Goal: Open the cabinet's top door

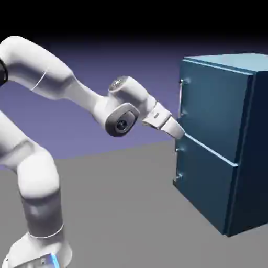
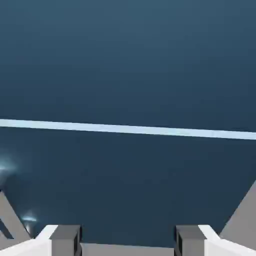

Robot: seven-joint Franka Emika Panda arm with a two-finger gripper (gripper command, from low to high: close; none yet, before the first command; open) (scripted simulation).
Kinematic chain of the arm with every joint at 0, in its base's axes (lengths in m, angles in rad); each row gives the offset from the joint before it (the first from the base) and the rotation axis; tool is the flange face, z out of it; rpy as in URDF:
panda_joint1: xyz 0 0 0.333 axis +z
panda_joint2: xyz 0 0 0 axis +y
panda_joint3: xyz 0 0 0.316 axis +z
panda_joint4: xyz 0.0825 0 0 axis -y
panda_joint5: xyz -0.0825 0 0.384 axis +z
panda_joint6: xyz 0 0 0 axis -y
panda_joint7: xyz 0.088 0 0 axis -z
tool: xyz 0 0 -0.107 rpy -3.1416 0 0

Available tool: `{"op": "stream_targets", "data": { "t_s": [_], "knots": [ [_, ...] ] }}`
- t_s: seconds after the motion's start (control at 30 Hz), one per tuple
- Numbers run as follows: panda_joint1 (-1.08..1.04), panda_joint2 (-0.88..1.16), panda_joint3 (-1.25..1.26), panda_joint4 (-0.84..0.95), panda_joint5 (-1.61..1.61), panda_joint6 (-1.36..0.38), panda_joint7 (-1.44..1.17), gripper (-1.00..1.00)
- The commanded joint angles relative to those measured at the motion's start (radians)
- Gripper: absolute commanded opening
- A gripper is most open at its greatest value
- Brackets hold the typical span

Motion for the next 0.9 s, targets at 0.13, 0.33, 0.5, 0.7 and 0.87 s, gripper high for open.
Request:
{"op": "stream_targets", "data": {
  "t_s": [0.13,0.33,0.5,0.7,0.87],
  "knots": [
    [-0.085,-0.052,0.101,0.04,0.218,-0.01,0.115,0.0],
    [-0.187,-0.115,0.222,0.088,0.479,-0.022,0.253,0.0],
    [-0.272,-0.168,0.322,0.127,0.696,-0.031,0.368,0.0],
    [-0.374,-0.231,0.443,0.175,0.957,-0.043,0.506,0.0],
    [-0.459,-0.283,0.544,0.215,1.174,-0.053,0.621,0.0]
  ]
}}
